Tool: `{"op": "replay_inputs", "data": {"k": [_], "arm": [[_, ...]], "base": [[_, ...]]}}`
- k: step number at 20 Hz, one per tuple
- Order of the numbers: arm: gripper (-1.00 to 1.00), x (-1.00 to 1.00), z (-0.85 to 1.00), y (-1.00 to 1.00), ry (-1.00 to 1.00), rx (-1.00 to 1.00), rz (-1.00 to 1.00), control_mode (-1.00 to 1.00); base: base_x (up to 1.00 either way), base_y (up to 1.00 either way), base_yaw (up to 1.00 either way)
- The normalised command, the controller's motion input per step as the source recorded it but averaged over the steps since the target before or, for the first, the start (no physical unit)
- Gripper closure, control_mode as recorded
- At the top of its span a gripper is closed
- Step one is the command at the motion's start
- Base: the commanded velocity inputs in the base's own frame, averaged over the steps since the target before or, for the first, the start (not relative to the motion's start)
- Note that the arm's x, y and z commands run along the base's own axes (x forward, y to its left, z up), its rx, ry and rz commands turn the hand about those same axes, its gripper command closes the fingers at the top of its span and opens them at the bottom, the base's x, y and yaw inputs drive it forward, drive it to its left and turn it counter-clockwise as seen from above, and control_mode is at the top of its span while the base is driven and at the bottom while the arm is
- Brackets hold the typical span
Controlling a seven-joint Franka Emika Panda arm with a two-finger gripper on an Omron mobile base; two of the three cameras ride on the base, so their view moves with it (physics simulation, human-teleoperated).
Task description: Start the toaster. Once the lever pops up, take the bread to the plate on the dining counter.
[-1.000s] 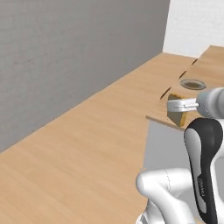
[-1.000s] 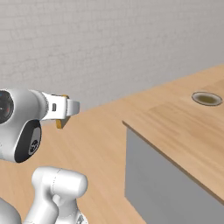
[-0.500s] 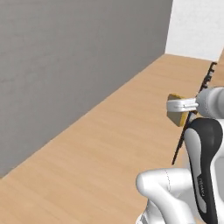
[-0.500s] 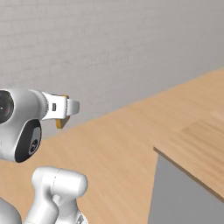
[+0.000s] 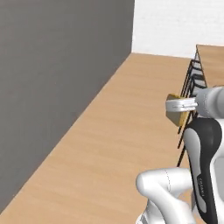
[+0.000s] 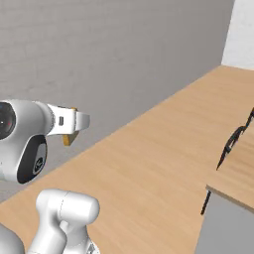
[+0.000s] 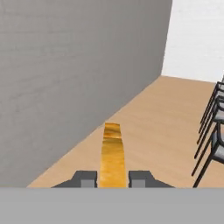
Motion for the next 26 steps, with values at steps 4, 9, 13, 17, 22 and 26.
{"op": "replay_inputs", "data": {"k": [4,9,13,17,22,26], "arm": [[1.00,0.00,0.00,0.00,0.00,0.00,0.00,1.00],[1.00,0.00,0.00,0.00,0.00,0.00,0.00,1.00],[1.00,0.00,0.00,0.00,0.00,0.00,0.00,1.00],[1.00,0.00,0.00,0.00,0.00,0.00,0.00,1.00],[1.00,0.00,0.00,0.00,0.00,0.00,0.00,1.00],[1.00,0.00,0.00,0.00,0.00,0.00,0.00,1.00]], "base": [[1.00,0.96,-0.56],[1.00,0.89,-0.64],[0.99,0.82,-0.70],[0.87,0.77,-0.74],[0.72,0.68,-0.78],[0.74,0.69,-0.78]]}}
